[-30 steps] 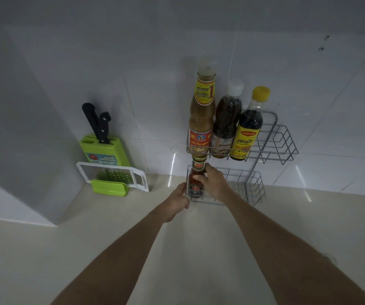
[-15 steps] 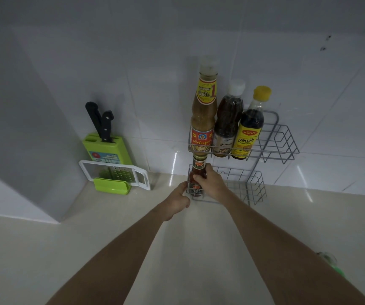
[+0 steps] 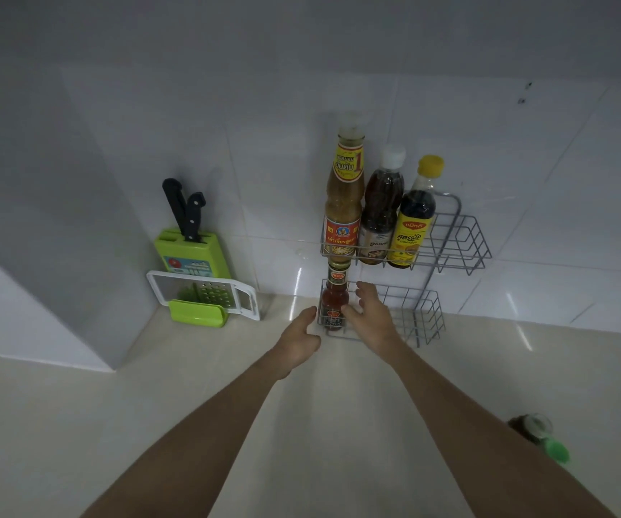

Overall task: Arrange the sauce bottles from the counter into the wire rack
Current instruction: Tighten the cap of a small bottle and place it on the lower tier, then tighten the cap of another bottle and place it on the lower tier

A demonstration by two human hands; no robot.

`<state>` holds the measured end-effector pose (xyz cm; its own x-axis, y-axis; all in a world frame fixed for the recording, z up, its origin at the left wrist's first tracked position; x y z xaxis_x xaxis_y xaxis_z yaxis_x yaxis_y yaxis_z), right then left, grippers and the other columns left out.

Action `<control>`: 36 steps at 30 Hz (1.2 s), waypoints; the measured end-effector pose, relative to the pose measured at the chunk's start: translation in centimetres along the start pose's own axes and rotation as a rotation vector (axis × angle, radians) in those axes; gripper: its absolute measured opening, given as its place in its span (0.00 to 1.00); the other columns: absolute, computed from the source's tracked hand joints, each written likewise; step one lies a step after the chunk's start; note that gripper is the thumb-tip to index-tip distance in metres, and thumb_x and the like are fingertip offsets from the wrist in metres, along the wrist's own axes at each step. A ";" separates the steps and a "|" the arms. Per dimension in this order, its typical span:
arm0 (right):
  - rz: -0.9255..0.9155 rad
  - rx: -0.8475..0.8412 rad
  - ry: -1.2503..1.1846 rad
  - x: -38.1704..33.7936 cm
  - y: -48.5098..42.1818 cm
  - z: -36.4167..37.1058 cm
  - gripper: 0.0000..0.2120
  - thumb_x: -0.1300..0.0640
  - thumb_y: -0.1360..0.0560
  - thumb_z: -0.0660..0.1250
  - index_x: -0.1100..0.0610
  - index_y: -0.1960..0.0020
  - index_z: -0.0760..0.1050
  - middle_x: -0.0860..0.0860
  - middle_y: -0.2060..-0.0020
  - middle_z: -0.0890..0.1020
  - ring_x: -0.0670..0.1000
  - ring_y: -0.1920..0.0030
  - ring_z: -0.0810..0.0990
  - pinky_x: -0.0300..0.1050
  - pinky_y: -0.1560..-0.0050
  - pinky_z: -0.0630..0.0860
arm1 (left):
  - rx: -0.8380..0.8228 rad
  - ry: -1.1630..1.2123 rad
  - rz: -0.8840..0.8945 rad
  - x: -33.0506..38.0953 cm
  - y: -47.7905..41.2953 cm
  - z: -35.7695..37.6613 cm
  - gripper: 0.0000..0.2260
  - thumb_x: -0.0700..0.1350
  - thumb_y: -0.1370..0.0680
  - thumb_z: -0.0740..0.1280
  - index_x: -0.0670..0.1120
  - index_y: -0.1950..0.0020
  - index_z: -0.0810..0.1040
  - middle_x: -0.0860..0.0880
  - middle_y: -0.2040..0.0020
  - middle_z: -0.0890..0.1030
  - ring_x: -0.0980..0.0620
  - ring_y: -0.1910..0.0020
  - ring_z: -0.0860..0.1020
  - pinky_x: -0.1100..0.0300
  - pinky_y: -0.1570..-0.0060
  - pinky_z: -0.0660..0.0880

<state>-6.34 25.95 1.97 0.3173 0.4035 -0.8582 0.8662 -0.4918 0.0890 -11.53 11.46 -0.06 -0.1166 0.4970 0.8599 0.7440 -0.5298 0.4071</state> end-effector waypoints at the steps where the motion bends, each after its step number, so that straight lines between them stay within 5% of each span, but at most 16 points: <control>1: -0.013 0.012 -0.019 0.1 0.7 -0.2 0.25 0.61 0.23 0.64 0.59 0.28 0.61 0.57 0.30 0.70 0.58 0.30 0.69 0.52 0.31 0.67 | 0.016 0.014 0.009 -0.1 0.6 0.1 0.34 0.30 0.27 0.59 0.48 0.23 0.58 0.49 0.23 0.62 0.50 0.24 0.59 0.54 0.28 0.62; 8: -0.138 0.078 -0.144 -0.4 9.8 -3.1 0.21 0.63 0.22 0.64 0.57 0.31 0.65 0.52 0.34 0.74 0.50 0.36 0.74 0.39 0.38 0.68 | 0.037 0.100 0.092 -1.5 8.2 2.3 0.30 0.29 0.27 0.60 0.47 0.27 0.65 0.49 0.26 0.67 0.52 0.27 0.64 0.59 0.33 0.65; 13: -0.216 0.060 -0.072 0.1 17.5 -4.5 0.14 0.62 0.23 0.65 0.54 0.38 0.74 0.46 0.42 0.80 0.40 0.47 0.79 0.24 0.49 0.72 | -0.183 0.075 0.093 -4.8 15.4 6.3 0.33 0.22 0.31 0.55 0.42 0.27 0.66 0.45 0.28 0.69 0.50 0.26 0.65 0.55 0.31 0.65; 16: -0.263 -0.017 0.025 0.9 21.7 -5.0 0.07 0.61 0.24 0.66 0.53 0.48 0.80 0.44 0.51 0.83 0.39 0.52 0.80 0.29 0.51 0.75 | -0.402 -0.076 0.092 -7.4 19.5 8.5 0.35 0.25 0.31 0.57 0.47 0.26 0.65 0.51 0.26 0.67 0.56 0.26 0.63 0.63 0.32 0.62; 20: -0.300 -0.138 0.147 1.5 26.5 -5.4 0.05 0.52 0.25 0.68 0.52 0.56 0.81 0.45 0.59 0.83 0.44 0.58 0.81 0.39 0.54 0.77 | -0.578 -0.184 0.178 -9.5 23.4 10.6 0.34 0.35 0.31 0.69 0.52 0.27 0.64 0.54 0.29 0.69 0.59 0.30 0.67 0.63 0.31 0.65; 23: -0.322 -0.219 0.213 1.6 29.2 -5.7 0.13 0.40 0.27 0.66 0.49 0.56 0.79 0.44 0.62 0.81 0.45 0.59 0.78 0.40 0.57 0.75 | -0.470 -0.196 0.250 -10.0 24.5 12.5 0.28 0.42 0.28 0.72 0.55 0.32 0.66 0.54 0.35 0.74 0.57 0.38 0.73 0.65 0.39 0.71; 26: -0.383 -0.257 0.427 2.1 30.4 -5.3 0.18 0.32 0.31 0.63 0.46 0.54 0.73 0.42 0.62 0.76 0.43 0.58 0.74 0.40 0.58 0.73 | -0.345 -0.075 0.283 -9.9 24.8 13.6 0.15 0.41 0.25 0.68 0.55 0.43 0.71 0.56 0.51 0.78 0.60 0.54 0.76 0.71 0.57 0.73; 29: -0.445 -0.219 0.526 2.5 30.7 -5.2 0.13 0.39 0.31 0.64 0.48 0.55 0.72 0.43 0.60 0.73 0.44 0.59 0.71 0.45 0.59 0.74 | -0.319 -0.006 0.281 -9.8 25.3 14.3 0.12 0.39 0.24 0.67 0.56 0.51 0.72 0.55 0.58 0.76 0.59 0.59 0.74 0.72 0.62 0.72; 32: -0.493 -0.239 0.503 2.1 30.4 -5.3 0.08 0.49 0.28 0.67 0.53 0.53 0.75 0.45 0.58 0.74 0.43 0.59 0.71 0.42 0.58 0.72 | -0.280 0.051 0.246 -9.7 25.3 14.3 0.12 0.39 0.25 0.68 0.56 0.51 0.72 0.49 0.55 0.76 0.54 0.57 0.72 0.71 0.60 0.71; 36: -0.476 -0.276 0.348 -0.1 29.0 -6.4 0.09 0.52 0.27 0.71 0.53 0.48 0.80 0.47 0.53 0.80 0.44 0.54 0.76 0.33 0.53 0.71 | -0.158 0.062 0.214 -8.5 24.4 12.9 0.05 0.41 0.33 0.69 0.49 0.60 0.75 0.51 0.63 0.78 0.54 0.64 0.75 0.57 0.58 0.73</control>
<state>21.24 16.53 7.87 -0.0592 0.7775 -0.6261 0.9956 0.0000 -0.0942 16.12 3.21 -1.45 -0.0114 0.3222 0.9466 0.6447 -0.7213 0.2532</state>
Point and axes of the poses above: each hand's wrist, its own y-axis away from the middle knuckle, its own z-axis out of the palm, x = y × z, the point moved 2 cm from there along -y, towards the middle knuckle
